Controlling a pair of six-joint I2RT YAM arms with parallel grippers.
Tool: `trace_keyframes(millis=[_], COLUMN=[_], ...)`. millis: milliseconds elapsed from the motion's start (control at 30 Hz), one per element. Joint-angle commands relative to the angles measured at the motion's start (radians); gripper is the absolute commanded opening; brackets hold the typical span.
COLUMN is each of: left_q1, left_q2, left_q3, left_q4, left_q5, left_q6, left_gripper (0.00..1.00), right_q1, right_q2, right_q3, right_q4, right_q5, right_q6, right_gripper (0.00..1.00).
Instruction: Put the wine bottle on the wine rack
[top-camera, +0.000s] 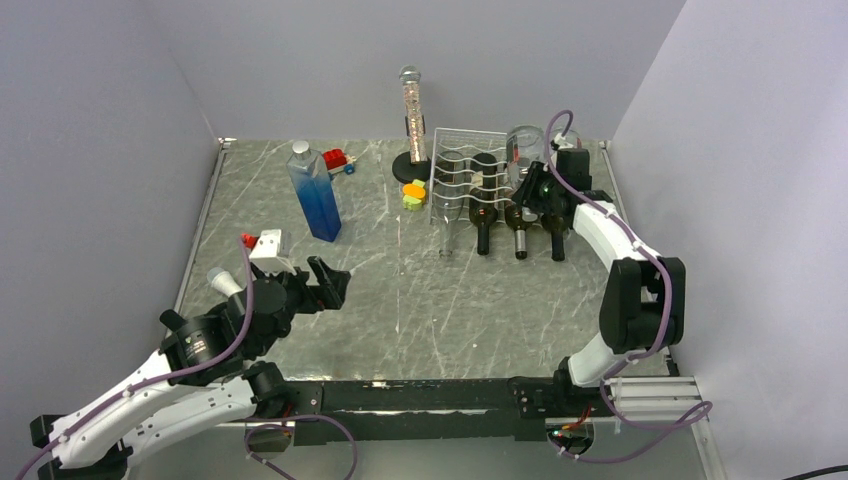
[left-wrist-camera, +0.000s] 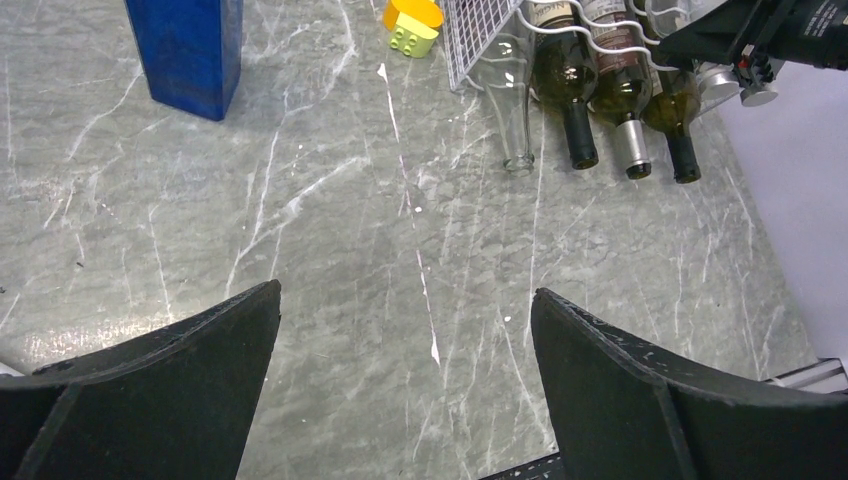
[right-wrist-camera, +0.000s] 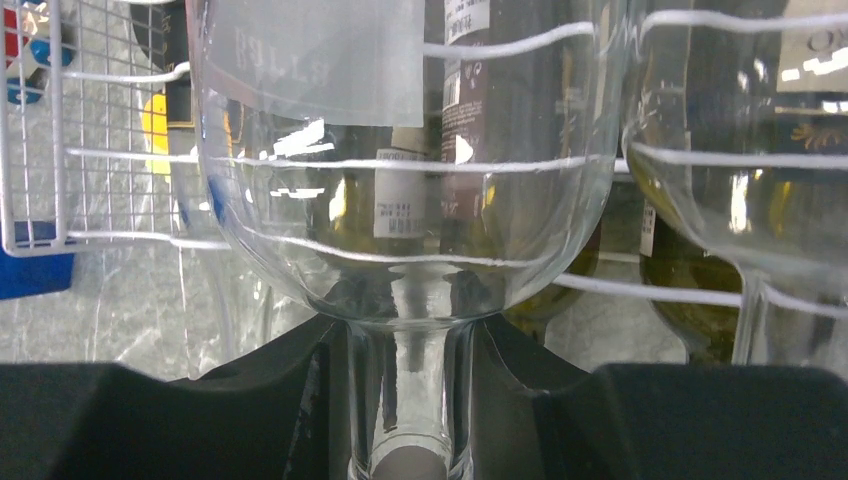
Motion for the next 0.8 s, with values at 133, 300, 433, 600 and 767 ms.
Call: trace_keyframes(millis=[133, 300, 433, 600, 767], left_q1=[0.003, 0.003, 0.003, 0.003, 0.003], left_q2=[0.024, 0.046, 0.061, 0.067, 0.061], left_q3=[0.039, 0.047, 0.055, 0.057, 0.051], left_q4=[0.041, 0.040, 0.046, 0.047, 0.051], left_q5=[-0.012, -0.007, -0.001, 0.002, 0.007], left_q6=[0.019, 0.019, 0.024, 0.021, 0.021], left_gripper=[0.99, 0.99, 0.99, 0.99, 0.99], right_q1=[-0.012, -0.014, -0.013, -0.012, -0.012], right_q2=[0.040, 0.066, 0.088, 0.075, 0.019], right_q3=[0.182, 0.220, 0.254, 0.244, 0.220], right_q4=[0.184, 0.117, 0.065, 0.038, 0.021], right_q5=[0.064, 0.098, 0.115, 0.132, 0.116], right_q6=[0.004, 0.026, 0.038, 0.038, 0.052], right_gripper=[0.01, 0.19, 0.32, 0.62, 0.76])
